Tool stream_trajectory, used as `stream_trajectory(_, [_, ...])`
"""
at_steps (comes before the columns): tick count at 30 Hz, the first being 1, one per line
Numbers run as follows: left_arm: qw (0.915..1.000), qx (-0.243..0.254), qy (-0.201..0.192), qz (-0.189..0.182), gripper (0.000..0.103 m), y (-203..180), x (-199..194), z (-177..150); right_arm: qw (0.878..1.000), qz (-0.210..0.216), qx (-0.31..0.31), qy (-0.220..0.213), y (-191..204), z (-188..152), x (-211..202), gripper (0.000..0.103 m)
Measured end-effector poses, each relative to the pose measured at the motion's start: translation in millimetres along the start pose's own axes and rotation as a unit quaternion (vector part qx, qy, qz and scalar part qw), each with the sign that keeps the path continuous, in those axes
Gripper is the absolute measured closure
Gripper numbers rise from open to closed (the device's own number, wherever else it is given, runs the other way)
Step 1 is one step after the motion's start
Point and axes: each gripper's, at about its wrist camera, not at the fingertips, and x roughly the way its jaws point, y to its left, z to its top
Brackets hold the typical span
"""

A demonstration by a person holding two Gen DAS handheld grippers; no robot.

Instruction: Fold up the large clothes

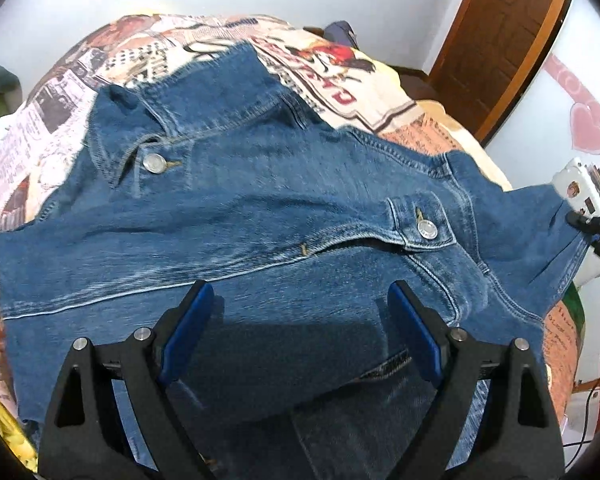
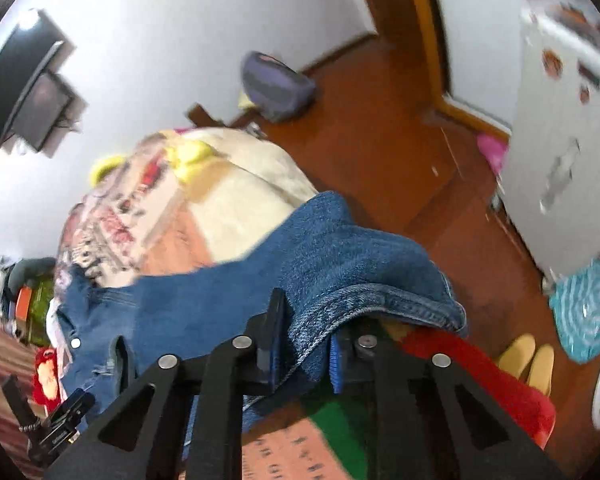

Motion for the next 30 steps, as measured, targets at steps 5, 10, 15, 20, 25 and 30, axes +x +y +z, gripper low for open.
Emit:
stream_trajectory(5, [0.9996,-0.011,-0.025,-0.002,0.014,13.1,-24.4,-1.8,0.997,0.051,-0.050,-0.034,57.7,11.8,-34.2,0.092])
stream_trajectory(10, [0.9987,-0.027,-0.043,-0.006,0.014,27.7,-44.1,-7.2,0.989,0.109,-0.084,-0.047,121.3,14.6,-49.5,0.093])
stream_trajectory(15, [0.9978,-0.029,-0.060,0.004,0.014,40.4,-63.2,-15.9,0.976,0.177,-0.125,-0.021,198.4,-0.4,-44.2,0.093])
stream_trajectory(20, [0.9965,-0.029,-0.076,0.019,0.014,51.3,-79.6,-23.6,0.962,0.203,-0.179,0.035,264.2,-34.9,-17.5,0.093])
stream_trajectory(25, [0.9953,-0.041,-0.085,0.023,0.014,63.7,-92.7,-33.2,0.948,0.202,-0.220,0.109,299.9,-81.0,22.7,0.093])
stream_trajectory(30, [0.9950,-0.044,-0.084,0.030,0.014,69.2,-96.5,-38.4,0.935,0.177,-0.242,0.190,296.7,-126.8,67.0,0.093])
